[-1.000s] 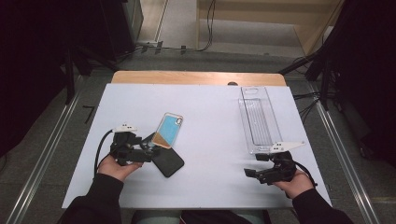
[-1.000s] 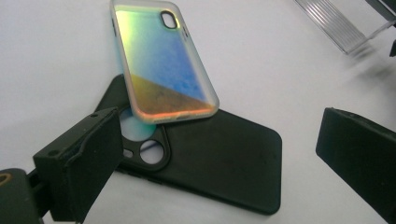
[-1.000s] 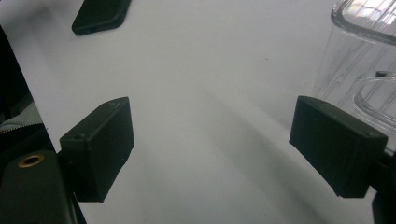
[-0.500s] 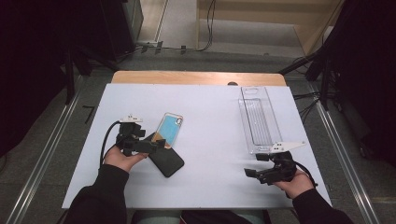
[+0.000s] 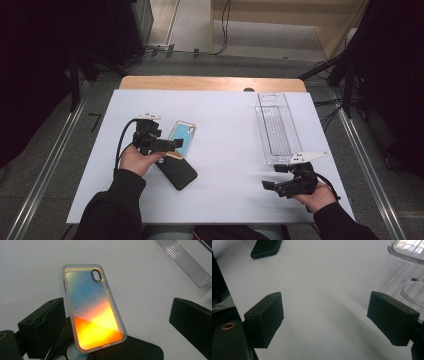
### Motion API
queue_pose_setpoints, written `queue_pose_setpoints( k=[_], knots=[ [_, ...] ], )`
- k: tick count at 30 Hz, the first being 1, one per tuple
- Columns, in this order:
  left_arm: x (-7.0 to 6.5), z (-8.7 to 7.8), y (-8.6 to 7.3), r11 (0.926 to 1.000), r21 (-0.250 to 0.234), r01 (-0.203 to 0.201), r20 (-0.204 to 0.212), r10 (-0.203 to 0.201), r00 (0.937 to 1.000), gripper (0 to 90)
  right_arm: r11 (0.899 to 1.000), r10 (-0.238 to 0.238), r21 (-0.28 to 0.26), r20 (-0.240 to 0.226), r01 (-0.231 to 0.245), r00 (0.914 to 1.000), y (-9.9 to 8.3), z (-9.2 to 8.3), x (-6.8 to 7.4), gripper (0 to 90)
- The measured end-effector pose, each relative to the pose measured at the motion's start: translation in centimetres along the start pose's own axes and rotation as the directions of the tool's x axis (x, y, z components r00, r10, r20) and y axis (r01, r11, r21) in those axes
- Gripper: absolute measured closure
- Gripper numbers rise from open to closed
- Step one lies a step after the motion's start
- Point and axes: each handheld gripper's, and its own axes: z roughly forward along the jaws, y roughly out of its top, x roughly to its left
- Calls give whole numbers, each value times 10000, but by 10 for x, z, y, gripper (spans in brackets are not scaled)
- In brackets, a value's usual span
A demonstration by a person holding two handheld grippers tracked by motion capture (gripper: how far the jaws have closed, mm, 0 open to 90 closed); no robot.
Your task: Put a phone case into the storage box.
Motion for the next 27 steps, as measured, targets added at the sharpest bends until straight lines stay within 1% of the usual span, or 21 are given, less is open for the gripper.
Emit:
queue_pose_setpoints(
  k=[3,4,5,6,9,11,13,14,16,18,19,20,21,24,27],
  knots=[
    [0,3,4,10000,31,-42,-31,42,10000,6,10000,2,8,0,-2,10000,0,0,0,120],
    [0,5,6,10000,0,-5,-14,5,10000,24,10000,8,23,-2,-8,10000,0,0,0,120],
    [0,6,7,10000,-11,67,12,-67,10000,24,10000,8,23,-2,-8,10000,0,0,0,120],
    [0,7,9,9999,-18,146,118,-146,9998,26,10000,2,31,1,-2,10000,0,0,0,120],
    [-1,12,16,9996,-148,242,74,-241,9997,26,10000,6,28,-16,-6,10000,0,0,0,120],
    [-1,16,19,9996,-181,228,-25,-229,9997,26,10000,7,34,-17,-6,10000,0,0,0,120],
    [-2,21,21,9999,-88,124,-250,-126,9996,26,10000,9,43,-15,-9,10000,0,0,1,120],
    [-2,23,22,9999,-59,128,-347,-130,9993,27,10000,14,35,-16,-14,10000,0,0,1,120],
    [-2,28,23,9997,-79,217,-371,-219,9991,27,10000,7,36,-15,-7,10000,0,0,1,120],
    [-3,33,25,10000,-13,43,-671,-44,9977,27,10000,-5,34,-12,5,10000,0,0,1,120],
    [-4,35,26,10000,48,-81,-895,85,9959,27,10000,-10,38,-11,10,10000,0,0,1,120],
    [-5,38,27,9999,36,-127,-1005,130,9949,27,10000,-43,51,-14,43,10000,0,0,1,120],
    [-5,40,28,9999,12,-141,-1077,141,9941,27,10000,-45,59,-15,45,10000,0,0,1,120],
    [-5,45,29,9999,-37,-103,-1125,98,9936,27,10000,-32,68,-3,32,10000,0,0,1,120],
    [-5,49,28,9998,80,-190,-1227,198,9922,27,10000,-3,89,5,3,10000,-1,0,1,120]
  ],
)
